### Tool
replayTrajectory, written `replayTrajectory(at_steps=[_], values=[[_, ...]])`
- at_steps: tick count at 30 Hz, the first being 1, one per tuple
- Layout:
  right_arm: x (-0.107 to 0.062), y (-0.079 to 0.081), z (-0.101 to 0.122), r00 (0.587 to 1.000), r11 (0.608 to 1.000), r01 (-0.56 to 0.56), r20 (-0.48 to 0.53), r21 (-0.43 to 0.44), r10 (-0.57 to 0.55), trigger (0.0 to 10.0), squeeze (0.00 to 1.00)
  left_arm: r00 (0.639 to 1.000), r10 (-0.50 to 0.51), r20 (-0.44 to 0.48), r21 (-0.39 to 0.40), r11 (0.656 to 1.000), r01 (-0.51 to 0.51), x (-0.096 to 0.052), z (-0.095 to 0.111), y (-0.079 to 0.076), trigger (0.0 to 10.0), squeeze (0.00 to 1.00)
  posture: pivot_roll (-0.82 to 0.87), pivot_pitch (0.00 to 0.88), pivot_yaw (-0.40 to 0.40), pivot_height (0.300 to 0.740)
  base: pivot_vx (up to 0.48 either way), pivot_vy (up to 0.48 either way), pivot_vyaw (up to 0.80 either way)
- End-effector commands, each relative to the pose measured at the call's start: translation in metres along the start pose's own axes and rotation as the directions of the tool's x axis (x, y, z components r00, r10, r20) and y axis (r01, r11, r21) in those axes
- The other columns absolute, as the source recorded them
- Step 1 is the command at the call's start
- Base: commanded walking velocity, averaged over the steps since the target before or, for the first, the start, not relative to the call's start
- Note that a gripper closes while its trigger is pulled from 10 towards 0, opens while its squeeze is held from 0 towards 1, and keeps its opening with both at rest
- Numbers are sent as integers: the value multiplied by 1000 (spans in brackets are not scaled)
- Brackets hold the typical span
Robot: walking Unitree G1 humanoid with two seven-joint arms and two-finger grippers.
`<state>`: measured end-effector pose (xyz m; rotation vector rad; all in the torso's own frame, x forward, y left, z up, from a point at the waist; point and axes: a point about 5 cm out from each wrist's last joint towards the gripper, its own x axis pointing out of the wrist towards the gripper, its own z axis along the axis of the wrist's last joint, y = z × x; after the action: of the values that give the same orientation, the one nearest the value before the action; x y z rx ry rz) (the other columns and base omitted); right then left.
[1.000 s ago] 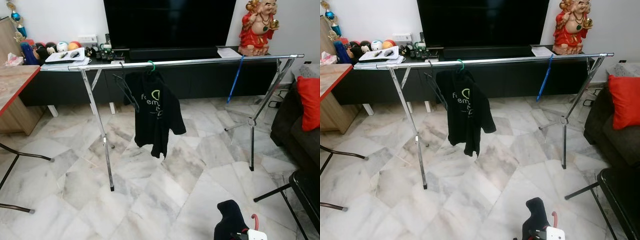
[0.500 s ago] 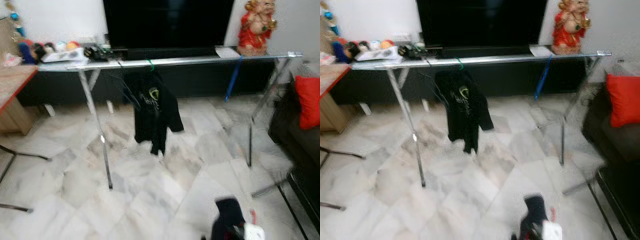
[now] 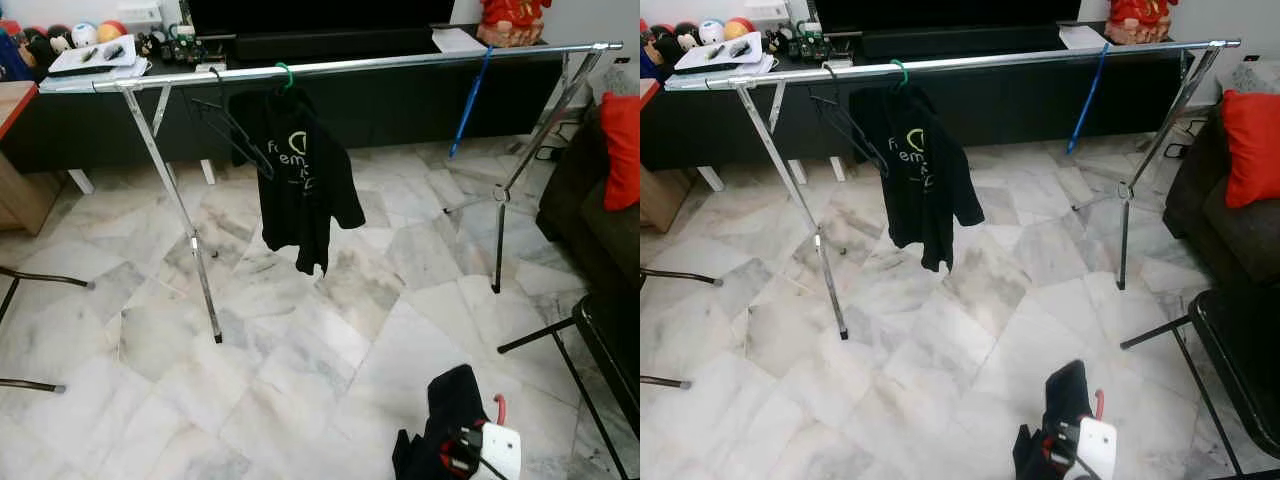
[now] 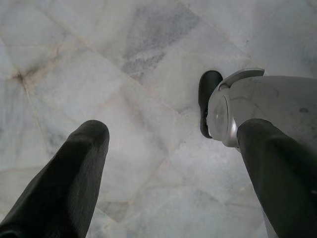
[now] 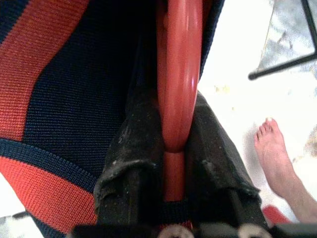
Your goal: Hang hanger
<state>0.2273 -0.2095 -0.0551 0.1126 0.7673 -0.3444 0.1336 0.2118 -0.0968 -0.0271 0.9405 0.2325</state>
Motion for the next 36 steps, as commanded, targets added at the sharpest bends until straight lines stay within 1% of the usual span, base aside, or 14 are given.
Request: replayTrajectory(at_steps=[1,8,13,14,15,20,25,26,29,32,33,34,35,36], values=[[1,-5,7,999,1000,13,29,-1,-13,10000,0,1000,-23,-11,16,1000,23,-1,-5,-6,10000,0,-40,196,-22,740,0,0,0],[3,-7,20,997,999,9,76,-39,-6,10000,0,1000,-21,13,11,1000,21,0,2,-9,10000,0,-35,141,-26,740,0,0,0],[5,-4,40,989,998,3,145,-61,5,10000,0,997,-20,77,26,1000,18,2,13,-10,10000,0,-40,104,-25,740,0,0,0],[6,-2,49,985,997,3,172,-78,10,10000,0,976,-17,215,38,999,8,11,65,6,10000,0,-40,86,-23,740,0,0,0],[6,1,58,979,996,-5,201,-89,22,10000,0,953,-14,303,44,999,1,12,100,17,10000,0,-40,78,-21,740,0,0,0],[6,14,87,953,988,-38,293,-151,81,10000,0,901,-38,433,106,994,-9,9,137,19,10000,0,-36,51,-20,740,0,0,0],[3,32,117,918,954,-88,348,-286,189,10000,0,808,-177,563,270,963,23,0,182,10,10000,0,-24,41,-19,740,0,0,0],[2,40,124,907,920,-131,330,-370,262,10000,0,775,-268,572,372,927,46,-5,194,4,10000,0,-23,42,-18,740,0,0,0],[0,48,130,889,865,-179,300,-469,347,10000,0,741,-366,563,484,873,63,-10,204,-2,10000,0,-22,47,-17,740,0,0,0],[-5,58,137,842,651,-224,192,-725,503,10000,0,695,-530,486,681,728,79,-19,214,-10,10000,0,-25,61,-19,740,0,0,0],[-6,59,138,832,607,-240,162,-758,531,10000,0,686,-561,464,717,693,82,-22,215,-12,10000,0,-24,64,-20,740,0,0,0],[-9,59,147,791,532,-298,106,-792,602,10000,0,665,-637,390,804,588,91,-28,218,-14,10000,0,-18,75,-25,740,0,0,0],[-9,59,147,791,532,-298,106,-792,602,10000,0,665,-637,390,804,588,91,-28,218,-14,10000,0,-18,75,-25,740,0,0,0],[-13,58,156,754,455,-322,66,-830,654,10000,0,649,-686,328,856,506,103,-34,221,-15,10000,0,-17,80,-28,740,0,0,0]])
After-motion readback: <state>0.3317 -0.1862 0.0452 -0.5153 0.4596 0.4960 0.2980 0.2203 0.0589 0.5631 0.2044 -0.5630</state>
